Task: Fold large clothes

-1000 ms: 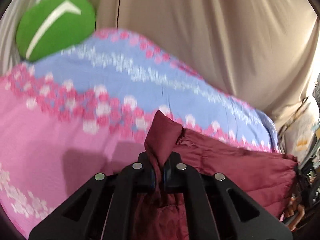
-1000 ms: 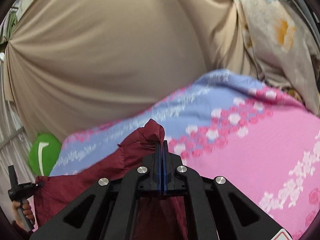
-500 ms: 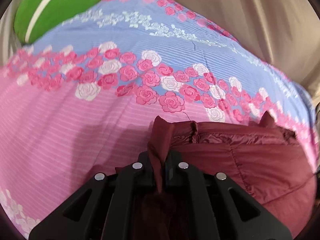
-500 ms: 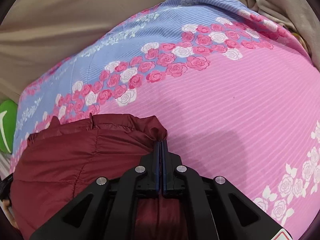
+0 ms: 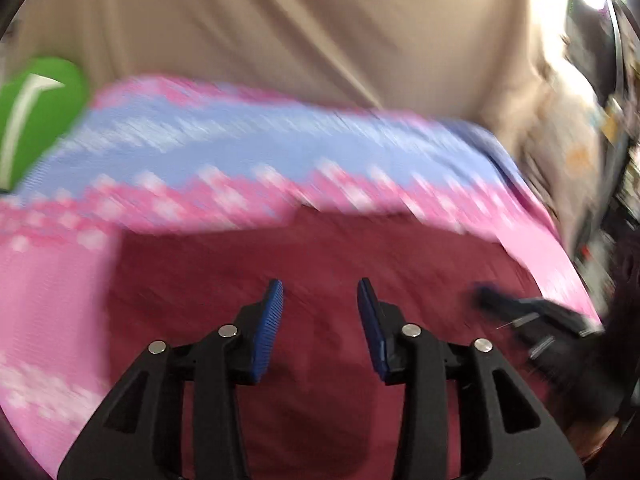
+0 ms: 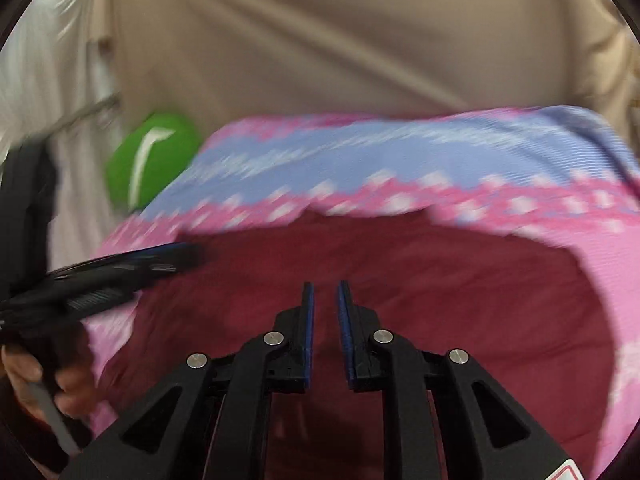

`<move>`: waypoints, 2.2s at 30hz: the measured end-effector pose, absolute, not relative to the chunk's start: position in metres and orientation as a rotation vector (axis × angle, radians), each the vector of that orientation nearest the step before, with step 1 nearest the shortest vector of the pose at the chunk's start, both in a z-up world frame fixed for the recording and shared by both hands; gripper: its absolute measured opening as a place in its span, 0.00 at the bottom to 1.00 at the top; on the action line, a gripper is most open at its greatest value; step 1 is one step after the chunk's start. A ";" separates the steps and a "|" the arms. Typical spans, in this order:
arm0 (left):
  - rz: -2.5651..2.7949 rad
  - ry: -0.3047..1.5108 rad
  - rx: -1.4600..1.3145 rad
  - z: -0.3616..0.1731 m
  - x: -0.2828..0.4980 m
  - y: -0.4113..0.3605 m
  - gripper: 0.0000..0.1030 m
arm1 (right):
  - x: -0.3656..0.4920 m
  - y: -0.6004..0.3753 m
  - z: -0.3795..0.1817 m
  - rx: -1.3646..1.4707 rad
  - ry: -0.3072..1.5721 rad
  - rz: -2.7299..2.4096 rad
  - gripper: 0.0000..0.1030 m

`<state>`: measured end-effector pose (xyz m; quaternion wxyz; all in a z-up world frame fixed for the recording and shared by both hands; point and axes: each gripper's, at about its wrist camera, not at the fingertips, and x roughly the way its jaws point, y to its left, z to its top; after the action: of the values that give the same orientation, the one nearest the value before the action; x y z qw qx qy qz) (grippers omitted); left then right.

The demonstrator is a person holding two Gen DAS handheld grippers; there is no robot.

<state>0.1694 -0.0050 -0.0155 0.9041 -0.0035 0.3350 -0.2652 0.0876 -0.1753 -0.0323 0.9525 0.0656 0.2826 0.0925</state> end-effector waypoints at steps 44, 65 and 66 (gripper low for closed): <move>-0.213 0.743 -0.095 -0.061 0.233 0.078 0.35 | 0.088 -0.371 -0.070 0.333 0.629 -0.317 0.08; -0.215 0.778 -0.030 -0.090 0.298 0.035 0.53 | 0.140 -0.452 -0.091 0.583 0.700 -0.350 0.00; -0.206 0.776 -0.016 -0.090 0.298 0.034 0.53 | 0.138 -0.446 -0.085 0.540 0.705 -0.409 0.11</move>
<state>0.2979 0.0342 -0.0897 0.9204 -0.0079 0.3778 -0.1004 0.1375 -0.4459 -0.0846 0.8829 0.2592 0.3384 -0.1967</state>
